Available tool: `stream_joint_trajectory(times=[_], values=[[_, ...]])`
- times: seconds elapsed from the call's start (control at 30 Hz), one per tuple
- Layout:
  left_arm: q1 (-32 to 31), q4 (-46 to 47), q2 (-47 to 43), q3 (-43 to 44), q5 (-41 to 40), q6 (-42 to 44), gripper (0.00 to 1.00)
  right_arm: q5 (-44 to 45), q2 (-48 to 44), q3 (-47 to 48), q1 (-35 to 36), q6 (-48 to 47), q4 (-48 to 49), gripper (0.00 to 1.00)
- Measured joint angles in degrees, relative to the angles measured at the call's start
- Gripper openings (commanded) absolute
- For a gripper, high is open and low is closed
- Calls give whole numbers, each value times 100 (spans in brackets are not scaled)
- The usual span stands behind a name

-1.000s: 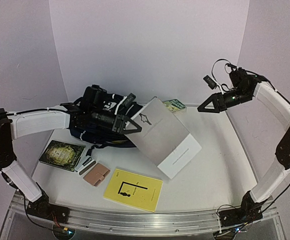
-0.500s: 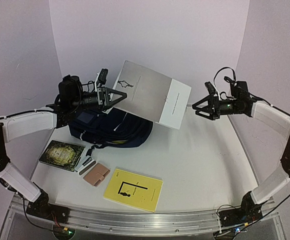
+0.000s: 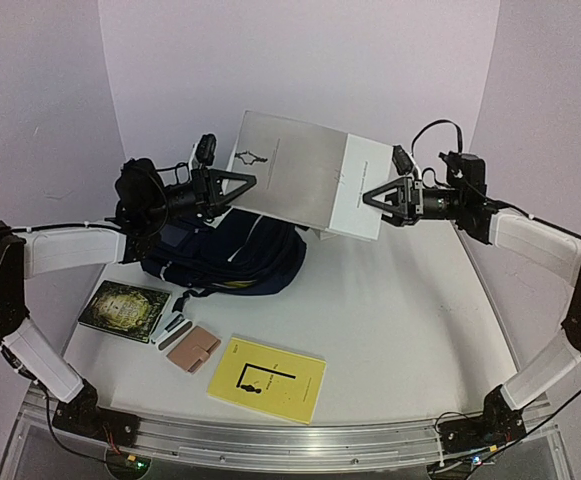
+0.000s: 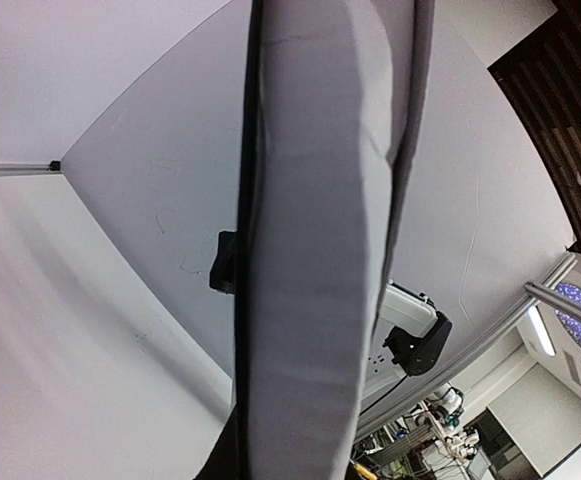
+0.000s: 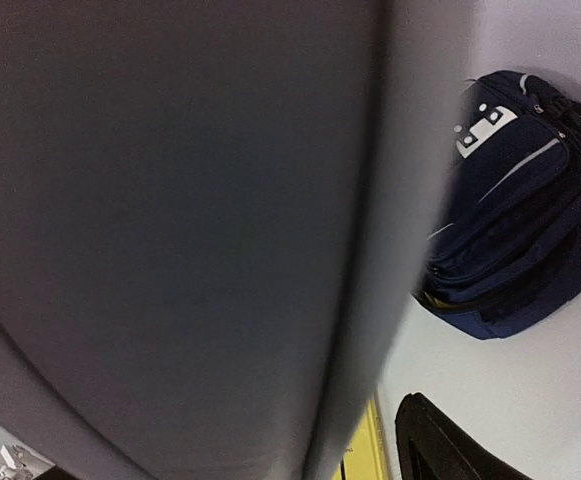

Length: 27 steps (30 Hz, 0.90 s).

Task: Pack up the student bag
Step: Pick up the book from the center of the board.

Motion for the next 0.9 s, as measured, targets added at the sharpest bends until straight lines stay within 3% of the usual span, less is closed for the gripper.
stream_joint_trajectory(times=[0.13,0.3,0.4,0.53,0.6,0.67,0.77,0.9], values=[[9,530,286,-22,104,-422,7,-70,-13,-79,42,564,690,61],[-4,1097,648,-22,262,-894,12,-71,-30,-213,92,1211,1416,41],[6,1320,782,-23,312,-1061,35,-71,-55,-334,99,1487,1645,23],[41,1135,773,-24,282,-948,58,-57,-68,-411,96,1761,1737,13],[56,342,629,8,142,-407,64,-27,-70,-444,37,1896,1715,8],[68,-1024,417,228,-295,464,66,30,-70,-506,-78,2019,1700,6],[67,-3094,261,913,-1305,1752,68,98,-80,-626,-531,2235,1683,4],[67,-5070,446,1752,-2475,3059,68,234,-159,-942,-1137,2395,1686,1]])
